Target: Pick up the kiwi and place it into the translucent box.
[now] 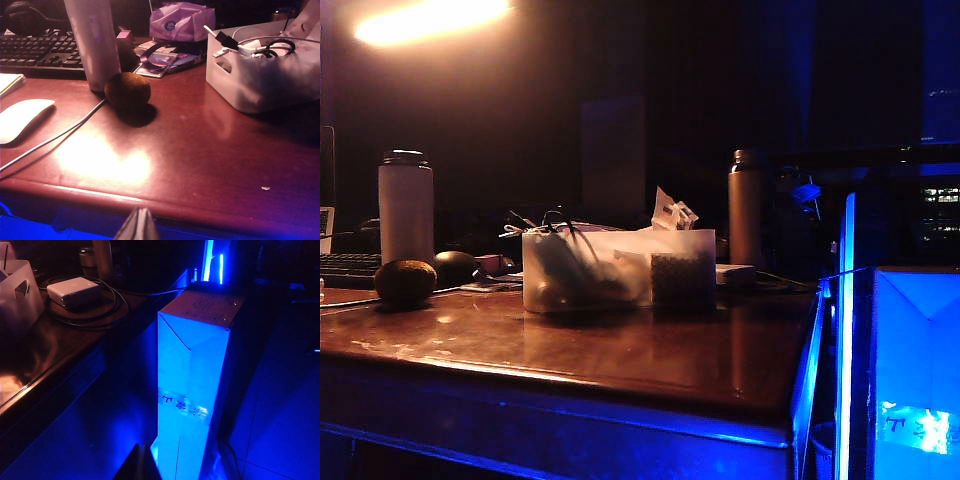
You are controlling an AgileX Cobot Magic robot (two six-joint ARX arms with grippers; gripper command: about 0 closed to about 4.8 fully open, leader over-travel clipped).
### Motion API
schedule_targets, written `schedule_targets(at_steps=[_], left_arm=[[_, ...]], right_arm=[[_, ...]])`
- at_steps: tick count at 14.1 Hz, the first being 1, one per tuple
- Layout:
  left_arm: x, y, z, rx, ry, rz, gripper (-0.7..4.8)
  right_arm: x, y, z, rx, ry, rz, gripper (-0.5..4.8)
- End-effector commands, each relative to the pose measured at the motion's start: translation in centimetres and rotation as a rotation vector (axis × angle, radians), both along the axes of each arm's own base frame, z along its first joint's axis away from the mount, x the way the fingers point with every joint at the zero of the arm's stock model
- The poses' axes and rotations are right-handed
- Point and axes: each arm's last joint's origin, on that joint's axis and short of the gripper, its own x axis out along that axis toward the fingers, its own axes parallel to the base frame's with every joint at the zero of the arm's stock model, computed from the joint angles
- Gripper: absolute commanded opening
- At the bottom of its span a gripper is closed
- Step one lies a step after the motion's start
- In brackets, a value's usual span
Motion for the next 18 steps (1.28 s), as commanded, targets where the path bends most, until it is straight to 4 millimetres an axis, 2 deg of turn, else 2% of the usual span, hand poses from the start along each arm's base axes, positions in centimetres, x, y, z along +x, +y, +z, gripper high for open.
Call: schedule_targets(at_steps=[1,6,8,9,10,12,14,15,17,18], left_arm=[[0.0,0.0,-0.3,0.006,0.016,0.002,-0.05],[0.0,0.0,-0.3,-0.012,0.016,0.004,-0.05],[0.1,0.1,1.1,-0.271,-0.077,0.071,-0.05],[0.0,0.3,2.4,-0.391,-0.182,0.096,-0.05],[-0.3,0.4,4.1,-0.433,-0.266,0.136,-0.05],[-1.3,0.8,8.1,-0.421,-0.364,0.270,-0.05],[-0.7,0.9,12.3,-0.305,-0.370,0.319,-0.05],[0.6,1.0,14.6,-0.238,-0.341,0.318,-0.05],[4.4,0.8,19.0,-0.091,-0.256,0.216,-0.06],[8.3,0.6,21.4,-0.040,-0.113,0.105,-0.06]], right_arm=[[0.0,0.0,-0.1,0.005,0.005,0.005,-0.01],[0.0,0.0,0.1,0.029,-0.016,0.002,-0.01],[0.1,0.0,1.2,0.241,-0.116,-0.019,-0.01],[0.0,0.0,2.0,0.325,-0.154,-0.022,-0.01],[-0.2,0.0,3.1,0.366,-0.180,-0.024,-0.01],[-1.1,-0.1,6.6,0.378,-0.276,-0.042,-0.02],[-1.5,-0.1,10.6,0.375,-0.331,-0.069,-0.02],[-1.1,-0.2,12.2,0.371,-0.325,-0.069,-0.02],[1.1,-0.2,16.2,0.290,-0.275,-0.043,-0.01],[3.3,0.0,18.7,0.189,-0.236,0.044,-0.01]])
